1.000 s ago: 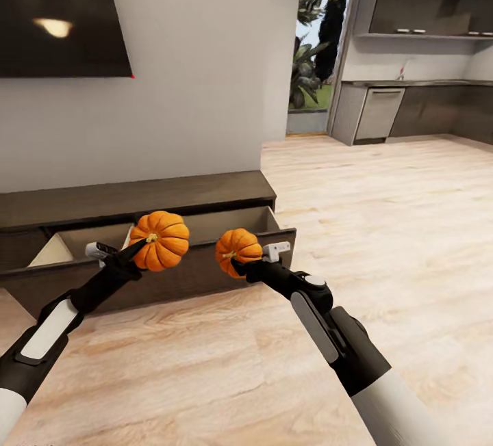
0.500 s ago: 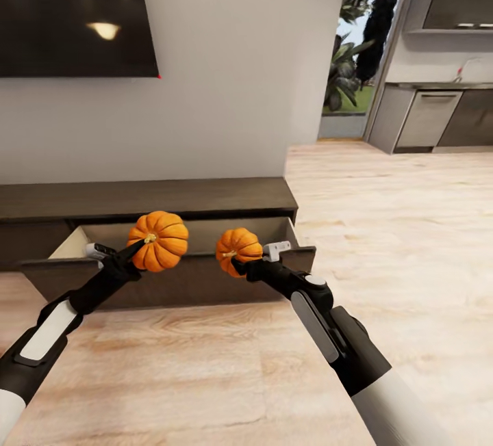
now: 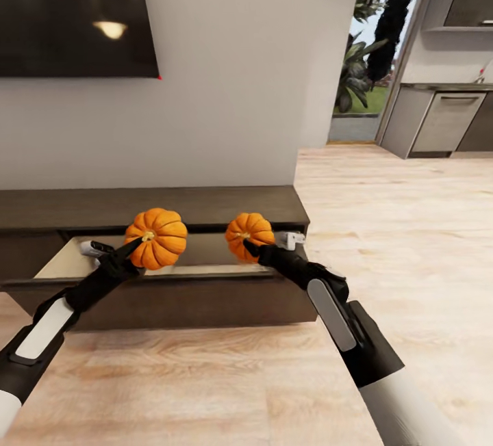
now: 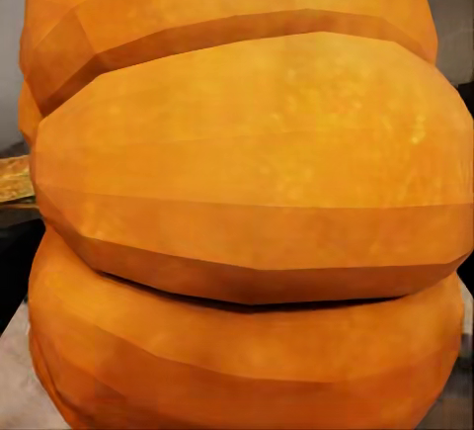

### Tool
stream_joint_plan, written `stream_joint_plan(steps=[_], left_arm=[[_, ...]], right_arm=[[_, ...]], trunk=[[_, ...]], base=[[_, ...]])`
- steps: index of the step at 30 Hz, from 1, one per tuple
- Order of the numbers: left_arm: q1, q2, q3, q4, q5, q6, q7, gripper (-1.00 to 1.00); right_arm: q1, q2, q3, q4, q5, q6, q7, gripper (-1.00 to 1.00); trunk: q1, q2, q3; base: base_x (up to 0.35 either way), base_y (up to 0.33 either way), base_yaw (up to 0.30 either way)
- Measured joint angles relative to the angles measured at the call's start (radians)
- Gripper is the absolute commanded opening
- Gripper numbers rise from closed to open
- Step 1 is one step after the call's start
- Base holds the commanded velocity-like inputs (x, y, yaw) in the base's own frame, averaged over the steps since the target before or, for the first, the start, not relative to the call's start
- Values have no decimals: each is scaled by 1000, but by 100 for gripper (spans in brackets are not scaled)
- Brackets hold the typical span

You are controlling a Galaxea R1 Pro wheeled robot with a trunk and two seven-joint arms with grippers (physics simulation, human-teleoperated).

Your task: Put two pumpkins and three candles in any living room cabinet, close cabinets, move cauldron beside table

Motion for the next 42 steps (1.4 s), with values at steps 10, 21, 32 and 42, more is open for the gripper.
stream_joint_plan(steps=[10, 21, 32, 42], left_arm=[[0, -4, -3, -16, -2, 1, 0, -100], [1, 26, -3, -2, -5, 1, 4, -100], [1, 24, -5, 54, -9, 4, 189, -100], [2, -3, -10, 63, -17, 1, 200, -100]], right_arm=[[0, 1, -6, -5, -34, 0, -1, -100], [0, 2, -4, 4, -33, 0, -1, -100], [0, 5, -90, 42, -45, 191, -12, -100], [0, 6, -96, 42, -43, 193, -13, -100]], trunk=[[0, 0, 0], [0, 0, 0], [0, 0, 0], [0, 0, 0]], base=[[336, 96, 0], [173, 47, 0], [61, 0, 0], [323, 0, 0]])
